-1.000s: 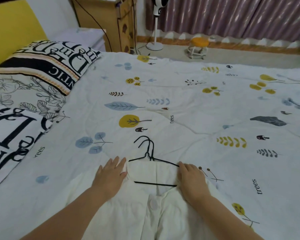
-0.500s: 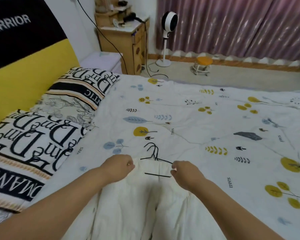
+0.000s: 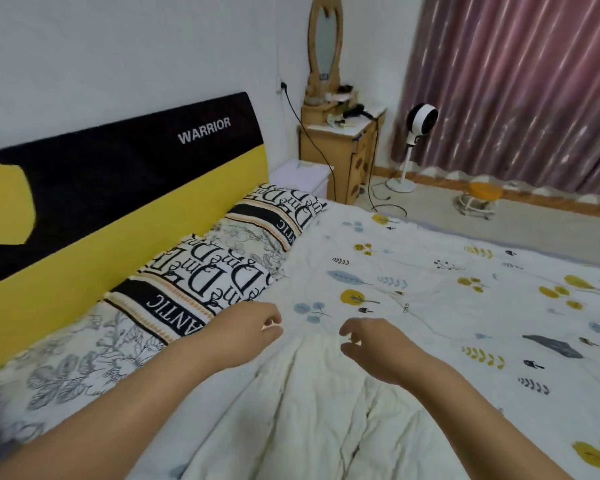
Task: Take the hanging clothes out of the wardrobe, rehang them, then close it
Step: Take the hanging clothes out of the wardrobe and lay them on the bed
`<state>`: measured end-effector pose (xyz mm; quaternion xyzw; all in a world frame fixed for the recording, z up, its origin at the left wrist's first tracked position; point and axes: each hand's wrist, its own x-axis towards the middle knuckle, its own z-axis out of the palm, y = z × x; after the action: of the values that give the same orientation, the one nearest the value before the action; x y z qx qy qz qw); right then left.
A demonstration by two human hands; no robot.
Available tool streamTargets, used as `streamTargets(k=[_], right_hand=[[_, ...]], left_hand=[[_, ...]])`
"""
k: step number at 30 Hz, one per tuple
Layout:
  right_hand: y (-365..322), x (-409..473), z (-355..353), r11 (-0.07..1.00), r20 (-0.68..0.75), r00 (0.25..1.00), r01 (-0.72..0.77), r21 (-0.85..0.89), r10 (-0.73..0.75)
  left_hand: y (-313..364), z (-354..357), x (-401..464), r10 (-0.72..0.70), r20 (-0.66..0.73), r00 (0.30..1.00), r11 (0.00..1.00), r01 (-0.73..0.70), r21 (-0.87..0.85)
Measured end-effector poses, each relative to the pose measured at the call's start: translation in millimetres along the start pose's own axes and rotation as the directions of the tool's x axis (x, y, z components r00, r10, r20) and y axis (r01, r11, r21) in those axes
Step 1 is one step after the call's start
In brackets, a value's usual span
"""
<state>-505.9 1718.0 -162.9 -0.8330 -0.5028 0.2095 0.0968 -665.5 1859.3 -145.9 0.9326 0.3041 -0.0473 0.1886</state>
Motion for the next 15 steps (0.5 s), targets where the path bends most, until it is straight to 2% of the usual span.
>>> streamTargets(k=[7,15], right_hand=[[-119,-56,4,0.976,0.013,0.976,0.217,-0.010,-0.217],[-246,-107,29,0.893,0.003,0.894,0.447,-0.042,-0.448]], left_hand=[[-55,-49,-125,-0.120,-0.131,0.984,0.991,0.126,0.041],[-109,-84,-273,-0.262,-0.242,0.934,0.958,0.282,0.053]])
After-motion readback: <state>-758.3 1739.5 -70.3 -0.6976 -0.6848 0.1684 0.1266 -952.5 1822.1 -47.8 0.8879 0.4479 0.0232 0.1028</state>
